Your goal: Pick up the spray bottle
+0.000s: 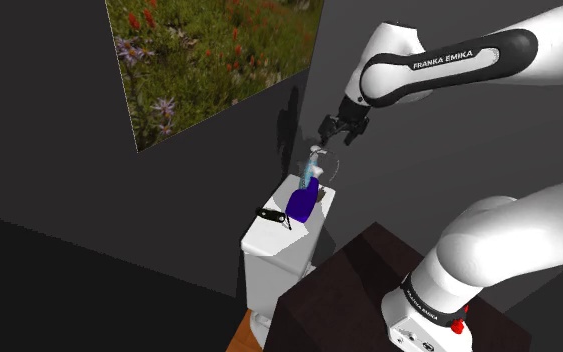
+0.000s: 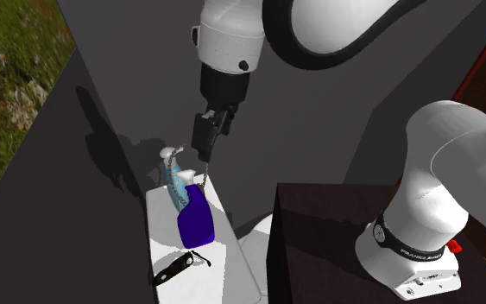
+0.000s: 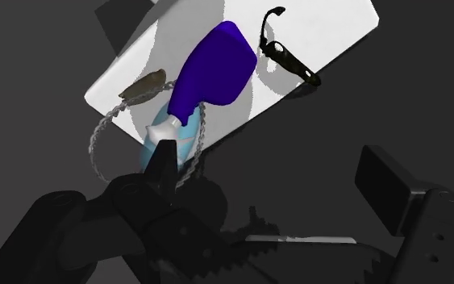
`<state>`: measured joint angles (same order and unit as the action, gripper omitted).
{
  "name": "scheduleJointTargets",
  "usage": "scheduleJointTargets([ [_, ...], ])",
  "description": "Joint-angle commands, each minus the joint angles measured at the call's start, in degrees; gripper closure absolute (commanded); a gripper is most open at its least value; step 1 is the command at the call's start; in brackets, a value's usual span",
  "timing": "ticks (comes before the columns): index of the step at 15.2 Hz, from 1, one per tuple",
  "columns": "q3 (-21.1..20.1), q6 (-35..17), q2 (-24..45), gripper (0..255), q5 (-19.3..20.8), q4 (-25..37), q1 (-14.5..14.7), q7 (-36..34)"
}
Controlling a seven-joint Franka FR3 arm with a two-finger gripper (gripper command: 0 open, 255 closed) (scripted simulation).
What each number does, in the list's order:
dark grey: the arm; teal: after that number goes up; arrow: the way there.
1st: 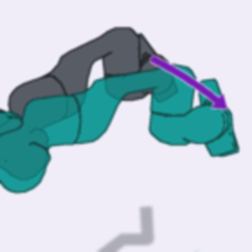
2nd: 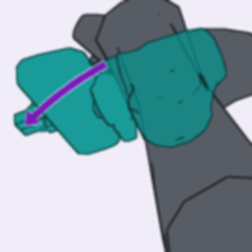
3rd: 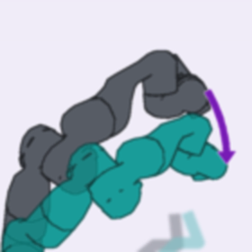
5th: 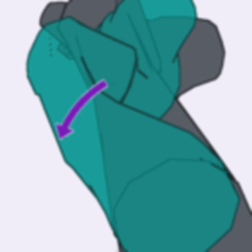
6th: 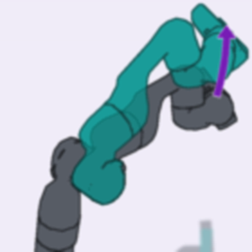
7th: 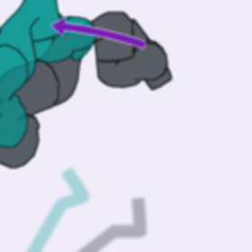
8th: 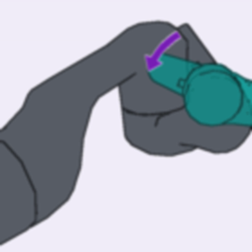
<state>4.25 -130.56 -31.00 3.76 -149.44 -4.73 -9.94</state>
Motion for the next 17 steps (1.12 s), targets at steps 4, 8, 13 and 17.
scheduleJointTargets([
  [4,0.09,-12.78,9.48,0,2.77,-1.08,-2.53,-2.79],
  [8,-0.04,-22.48,18.21,0,6.01,-0.49,-5.08,-6.06],
  [13,0.0,-33.01,29.99,0,13.37,2.68,-8.65,-13.17],
  [17,2.83,-39.56,39.59,0,22.8,7.26,-9.27,-22.23],
])
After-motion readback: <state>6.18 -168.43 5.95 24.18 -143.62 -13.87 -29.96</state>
